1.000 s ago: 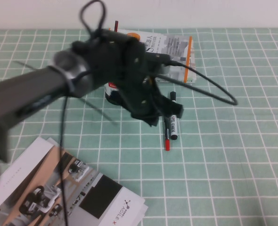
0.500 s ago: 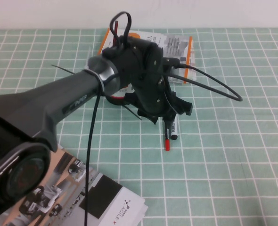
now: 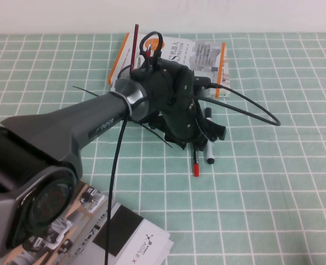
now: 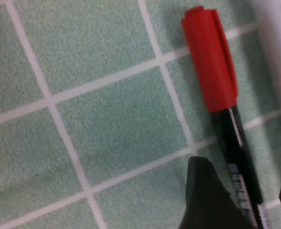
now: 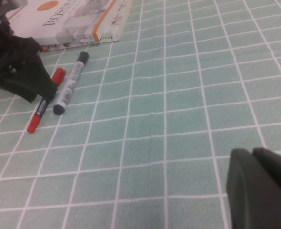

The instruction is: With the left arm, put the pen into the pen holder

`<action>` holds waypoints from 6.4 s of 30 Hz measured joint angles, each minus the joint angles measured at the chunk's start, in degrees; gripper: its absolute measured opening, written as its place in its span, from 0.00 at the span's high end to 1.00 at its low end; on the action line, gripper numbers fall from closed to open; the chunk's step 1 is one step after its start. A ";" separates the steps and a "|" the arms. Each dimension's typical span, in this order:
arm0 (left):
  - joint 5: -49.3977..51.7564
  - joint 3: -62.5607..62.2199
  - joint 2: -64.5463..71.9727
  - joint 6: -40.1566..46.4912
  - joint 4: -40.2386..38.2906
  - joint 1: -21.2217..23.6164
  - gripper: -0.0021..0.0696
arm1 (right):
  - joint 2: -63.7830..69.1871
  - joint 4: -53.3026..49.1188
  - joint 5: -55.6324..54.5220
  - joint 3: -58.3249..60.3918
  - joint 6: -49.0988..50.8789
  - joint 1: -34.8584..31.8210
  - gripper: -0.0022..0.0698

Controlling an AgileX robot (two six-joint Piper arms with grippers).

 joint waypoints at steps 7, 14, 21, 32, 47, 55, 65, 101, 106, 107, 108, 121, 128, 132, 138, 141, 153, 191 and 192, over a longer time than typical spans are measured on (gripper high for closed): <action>1.43 -0.22 0.68 -0.43 2.02 0.00 0.56 | 0.00 0.00 0.00 0.00 0.00 0.00 1.00; 5.76 -0.74 0.69 -0.27 2.41 0.00 0.63 | 0.00 0.00 0.00 0.00 0.00 0.00 1.00; 9.51 -0.93 0.69 5.41 2.54 0.00 0.76 | 0.00 0.00 0.00 0.00 0.00 0.00 1.00; 12.38 -1.01 0.35 9.91 2.58 -0.13 0.90 | 0.00 0.00 0.00 0.00 0.00 0.00 1.00; -8.33 20.35 -24.47 12.91 6.28 -1.20 0.90 | 0.00 0.00 0.00 0.00 0.00 0.00 1.00; -41.90 43.59 -38.99 11.97 7.63 0.64 0.90 | 0.00 0.00 0.00 0.00 0.00 0.00 1.00; -76.22 56.32 -42.59 10.08 7.77 9.47 0.90 | 0.00 0.00 0.00 0.00 0.00 0.00 1.00; -87.85 44.55 -15.21 3.39 10.34 15.76 0.90 | 0.00 0.00 0.00 0.00 0.00 0.00 1.00; -87.85 44.55 -15.21 3.90 10.34 15.76 0.89 | 0.00 0.00 0.00 0.00 0.00 0.00 1.00; -87.77 44.55 -15.21 4.01 10.34 15.76 0.88 | 0.00 0.00 0.00 0.00 0.00 0.00 1.00; -87.45 44.55 -15.21 4.15 10.34 15.76 0.87 | 0.00 0.00 0.00 0.00 0.00 0.00 1.00; -76.84 44.55 -19.54 4.40 10.34 15.76 0.54 | 0.00 0.00 0.00 0.00 0.00 0.00 1.00; -59.20 44.55 -31.63 5.00 12.83 15.65 0.70 | 0.00 0.00 0.00 0.00 0.00 0.00 1.00; -52.20 44.90 -37.84 6.19 14.54 14.99 0.91 | 0.00 0.00 0.00 0.00 0.00 0.00 1.00; -55.02 55.19 -47.63 6.48 14.99 14.81 0.97 | 0.00 0.00 0.00 0.00 0.00 0.00 1.00; -57.12 62.53 -53.46 4.46 14.99 14.73 0.97 | 0.00 0.00 0.00 0.00 0.00 0.00 1.00; -57.71 82.04 -73.28 1.23 15.63 14.73 0.97 | 0.00 0.00 0.00 0.00 0.00 0.00 1.00; -51.59 112.25 -130.60 11.55 4.15 28.79 0.97 | 0.00 0.00 0.00 0.00 0.00 0.00 1.00; -50.44 112.30 -131.04 11.55 4.15 28.79 0.97 | 0.00 0.00 0.00 0.00 0.00 0.00 1.00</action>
